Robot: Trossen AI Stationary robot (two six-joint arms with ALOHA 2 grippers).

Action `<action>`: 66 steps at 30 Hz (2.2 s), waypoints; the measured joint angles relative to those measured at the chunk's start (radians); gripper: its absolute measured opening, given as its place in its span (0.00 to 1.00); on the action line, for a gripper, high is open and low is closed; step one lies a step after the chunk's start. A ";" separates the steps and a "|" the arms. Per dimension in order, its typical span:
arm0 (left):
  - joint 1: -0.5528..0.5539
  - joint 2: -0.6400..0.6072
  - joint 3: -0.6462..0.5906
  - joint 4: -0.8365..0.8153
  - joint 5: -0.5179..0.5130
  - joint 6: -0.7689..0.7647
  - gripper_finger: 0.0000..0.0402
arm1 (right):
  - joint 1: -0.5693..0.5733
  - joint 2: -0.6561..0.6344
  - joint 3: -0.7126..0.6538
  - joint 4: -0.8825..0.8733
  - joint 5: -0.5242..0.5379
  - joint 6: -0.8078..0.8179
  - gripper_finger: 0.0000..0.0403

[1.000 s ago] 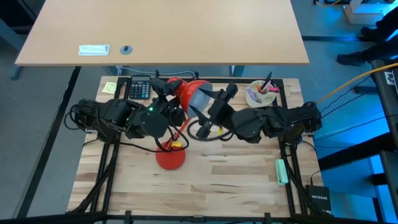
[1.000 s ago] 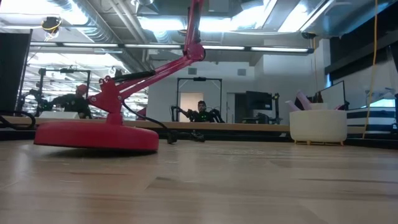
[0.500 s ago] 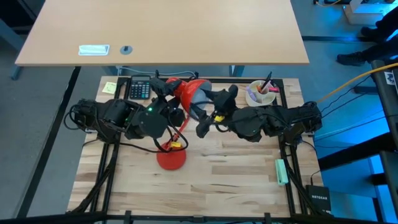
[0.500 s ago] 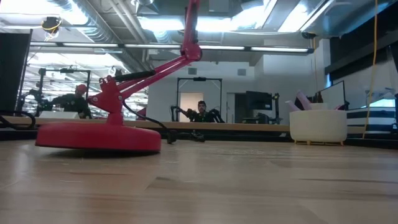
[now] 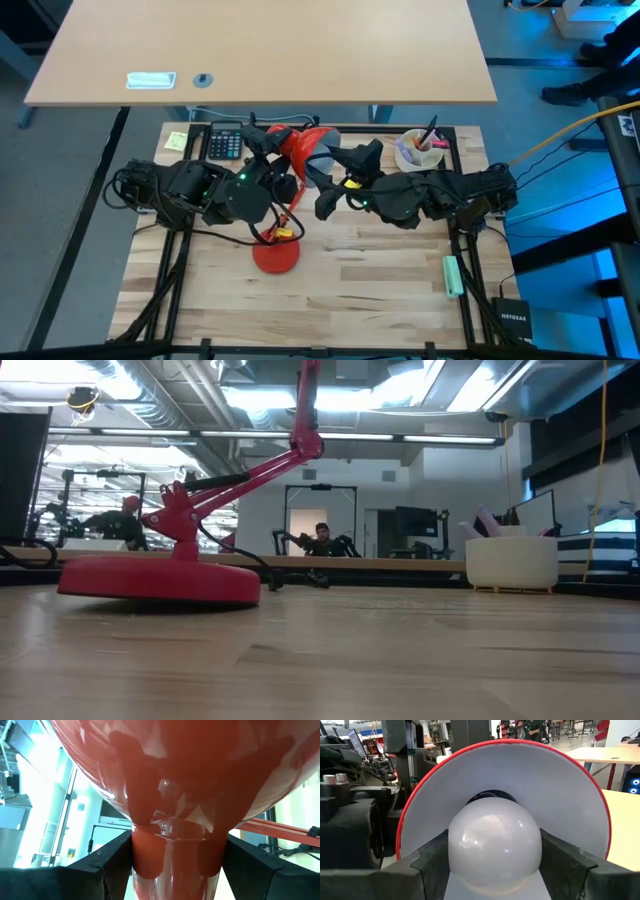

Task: Screw lightbulb
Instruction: Insert the light bulb into the lamp

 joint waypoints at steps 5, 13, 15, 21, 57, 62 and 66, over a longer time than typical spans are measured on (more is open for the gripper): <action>0.000 0.000 0.000 0.000 -0.004 -0.001 0.62 | 0.000 0.001 -0.001 0.019 0.003 -0.055 0.64; 0.000 0.001 0.000 0.008 0.007 -0.006 0.62 | -0.001 0.001 -0.001 0.022 -0.027 -0.074 0.77; -0.002 0.005 0.000 0.022 0.016 0.000 0.62 | -0.002 0.007 -0.004 0.015 -0.024 -0.096 0.81; -0.002 0.004 0.000 0.019 0.012 0.003 0.62 | 0.000 -0.003 -0.003 0.006 -0.023 -0.154 0.87; 0.010 0.000 0.000 0.000 -0.022 -0.027 0.62 | 0.171 -0.058 -0.002 -0.131 0.139 -1.391 0.88; 0.010 0.000 0.000 0.000 -0.019 -0.027 0.62 | 0.145 -0.058 -0.002 -0.055 0.071 -1.681 0.88; 0.010 0.000 0.000 0.000 -0.018 -0.026 0.62 | 0.109 -0.058 0.000 -0.056 0.031 -1.825 0.88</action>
